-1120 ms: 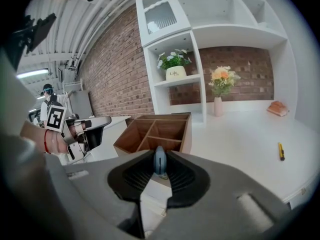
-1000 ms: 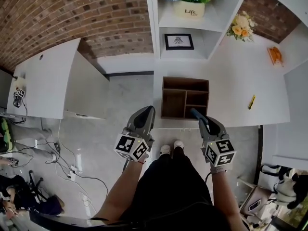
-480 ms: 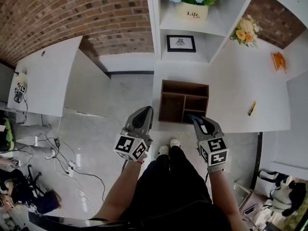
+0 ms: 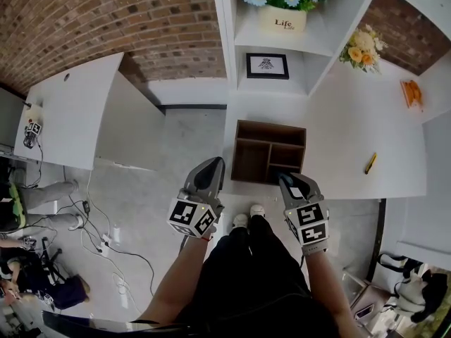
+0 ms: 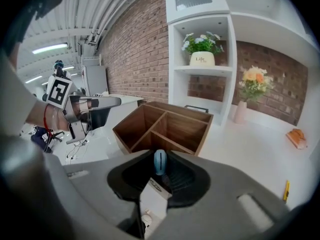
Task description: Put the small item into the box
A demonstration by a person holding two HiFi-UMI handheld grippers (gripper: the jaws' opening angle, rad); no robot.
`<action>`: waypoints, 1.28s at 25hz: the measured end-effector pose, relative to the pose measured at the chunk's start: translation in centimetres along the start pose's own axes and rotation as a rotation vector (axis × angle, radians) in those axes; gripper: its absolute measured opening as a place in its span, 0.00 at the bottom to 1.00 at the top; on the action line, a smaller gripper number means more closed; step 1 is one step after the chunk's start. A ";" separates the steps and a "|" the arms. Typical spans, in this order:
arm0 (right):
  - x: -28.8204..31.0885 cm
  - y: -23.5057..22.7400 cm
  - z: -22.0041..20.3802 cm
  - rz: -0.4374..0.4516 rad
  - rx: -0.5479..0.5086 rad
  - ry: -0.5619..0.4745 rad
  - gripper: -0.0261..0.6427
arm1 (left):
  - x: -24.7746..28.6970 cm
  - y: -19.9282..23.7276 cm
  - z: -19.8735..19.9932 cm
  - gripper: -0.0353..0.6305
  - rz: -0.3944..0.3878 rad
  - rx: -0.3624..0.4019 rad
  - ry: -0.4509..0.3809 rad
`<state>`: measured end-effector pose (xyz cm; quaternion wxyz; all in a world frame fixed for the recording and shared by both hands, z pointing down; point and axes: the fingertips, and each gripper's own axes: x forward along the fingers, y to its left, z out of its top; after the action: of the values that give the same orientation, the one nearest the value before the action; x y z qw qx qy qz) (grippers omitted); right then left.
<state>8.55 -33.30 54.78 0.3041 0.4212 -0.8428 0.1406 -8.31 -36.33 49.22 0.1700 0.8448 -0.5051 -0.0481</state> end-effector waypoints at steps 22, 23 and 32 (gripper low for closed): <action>-2.1 -1.2 -0.4 -0.039 -0.010 -0.029 0.17 | 1.3 -1.4 -0.6 0.06 -0.025 -0.012 0.011; -2.2 -1.3 -0.5 -0.041 -0.008 -0.033 0.17 | 1.3 -1.5 -0.6 0.06 -0.026 -0.011 0.011; -2.8 -1.7 -0.3 -0.031 0.024 -0.058 0.17 | 1.4 -1.8 -0.3 0.06 -0.022 -0.007 0.009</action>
<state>11.34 -32.43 53.21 0.2766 0.4416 -0.8430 0.1335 -6.08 -36.68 49.07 0.1747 0.8500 -0.4946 -0.0478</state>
